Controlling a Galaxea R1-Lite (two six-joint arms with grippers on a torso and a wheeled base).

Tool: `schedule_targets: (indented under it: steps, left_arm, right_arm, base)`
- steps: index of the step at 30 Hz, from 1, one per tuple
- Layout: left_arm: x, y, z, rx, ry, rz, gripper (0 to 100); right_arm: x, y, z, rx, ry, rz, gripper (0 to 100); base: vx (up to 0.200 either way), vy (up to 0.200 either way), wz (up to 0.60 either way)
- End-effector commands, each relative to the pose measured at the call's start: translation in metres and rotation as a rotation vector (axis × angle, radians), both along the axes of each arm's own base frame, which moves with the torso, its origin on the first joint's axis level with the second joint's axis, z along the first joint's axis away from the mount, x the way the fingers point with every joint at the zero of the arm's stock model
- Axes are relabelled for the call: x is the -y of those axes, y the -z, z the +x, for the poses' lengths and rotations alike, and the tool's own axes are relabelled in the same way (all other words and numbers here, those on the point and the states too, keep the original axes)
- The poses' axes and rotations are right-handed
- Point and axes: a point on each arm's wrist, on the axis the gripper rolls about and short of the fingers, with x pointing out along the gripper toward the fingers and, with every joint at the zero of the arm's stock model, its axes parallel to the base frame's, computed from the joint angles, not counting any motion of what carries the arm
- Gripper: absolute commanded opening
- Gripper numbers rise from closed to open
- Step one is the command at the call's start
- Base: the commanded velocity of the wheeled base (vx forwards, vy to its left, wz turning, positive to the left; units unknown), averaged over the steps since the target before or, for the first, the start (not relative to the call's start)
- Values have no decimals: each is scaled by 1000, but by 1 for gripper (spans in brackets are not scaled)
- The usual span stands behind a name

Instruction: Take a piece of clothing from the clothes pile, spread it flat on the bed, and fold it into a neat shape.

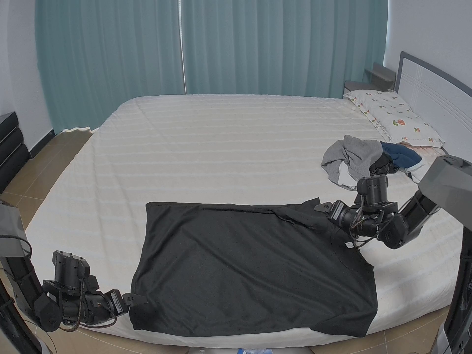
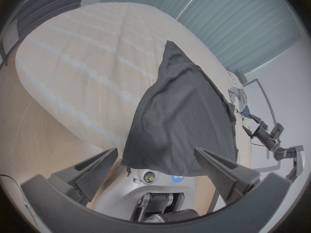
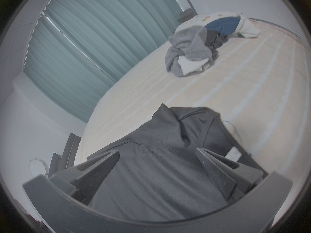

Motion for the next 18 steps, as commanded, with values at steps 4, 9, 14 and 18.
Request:
schedule_targets:
  steps: [4,9,14,18]
  left_arm:
    - [-7,11,-3,-80,-31,-47,100]
    - [-7,14,-3,-103,-30,-68,100]
    - [-7,14,-3,-108,-31,-90,100]
    - [-7,14,-3,-111,-32,-89,100]
  right_arm:
    - [-25,50,51,-96,-23,-7,100]
    - [-31,48,64,-116,-15,37,100]
    - [-32,52,72,-137,-21,47,100]
    - [-31,50,75,-163,-14,34,100]
  base:
    - [0,0,0]
    - [0,0,0]
    - [0,0,0]
    - [0,0,0]
